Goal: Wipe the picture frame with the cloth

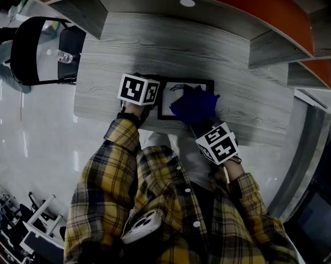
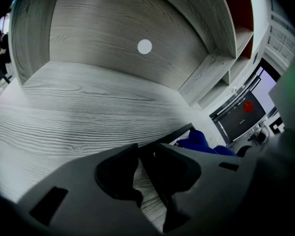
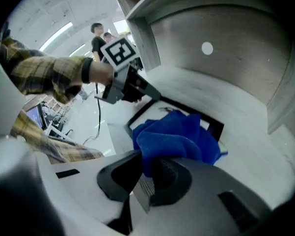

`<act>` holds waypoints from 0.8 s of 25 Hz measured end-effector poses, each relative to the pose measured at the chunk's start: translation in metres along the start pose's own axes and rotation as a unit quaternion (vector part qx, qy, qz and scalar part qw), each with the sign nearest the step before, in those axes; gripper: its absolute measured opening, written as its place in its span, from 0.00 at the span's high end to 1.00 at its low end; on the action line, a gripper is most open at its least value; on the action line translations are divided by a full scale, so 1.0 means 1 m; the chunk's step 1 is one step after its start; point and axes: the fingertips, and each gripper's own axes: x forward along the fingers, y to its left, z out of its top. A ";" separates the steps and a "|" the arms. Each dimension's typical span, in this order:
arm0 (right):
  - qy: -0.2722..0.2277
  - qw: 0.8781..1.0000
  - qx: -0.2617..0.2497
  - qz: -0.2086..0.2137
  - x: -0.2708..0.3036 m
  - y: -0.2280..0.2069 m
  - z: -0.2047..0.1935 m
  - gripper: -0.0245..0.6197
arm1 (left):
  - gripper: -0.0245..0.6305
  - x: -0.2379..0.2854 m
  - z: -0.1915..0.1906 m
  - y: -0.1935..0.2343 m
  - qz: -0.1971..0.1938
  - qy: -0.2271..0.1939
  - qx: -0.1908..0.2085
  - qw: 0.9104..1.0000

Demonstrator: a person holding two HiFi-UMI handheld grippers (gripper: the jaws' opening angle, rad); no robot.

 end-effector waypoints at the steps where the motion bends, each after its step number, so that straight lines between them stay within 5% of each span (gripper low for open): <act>1: -0.021 1.000 -0.003 -0.001 -0.006 -0.001 0.016 0.90 | 0.79 0.000 0.000 0.000 0.000 -0.001 0.000 1.000; 5: -0.094 0.995 -0.023 -0.023 -0.020 -0.014 0.083 0.90 | 0.79 0.001 -0.001 0.000 -0.001 -0.003 -0.002 1.000; 9: -0.104 0.992 -0.038 -0.061 -0.004 -0.037 0.120 0.90 | 0.79 0.002 0.001 0.000 -0.006 -0.004 -0.001 1.000; 15: -0.032 0.990 -0.080 -0.111 0.055 -0.055 0.111 0.90 | 0.79 0.000 -0.001 0.002 -0.015 -0.002 -0.001 1.000; 20: -0.030 0.989 -0.080 -0.121 0.065 -0.050 0.100 0.90 | 0.80 0.000 0.000 0.003 -0.020 -0.001 0.002 1.000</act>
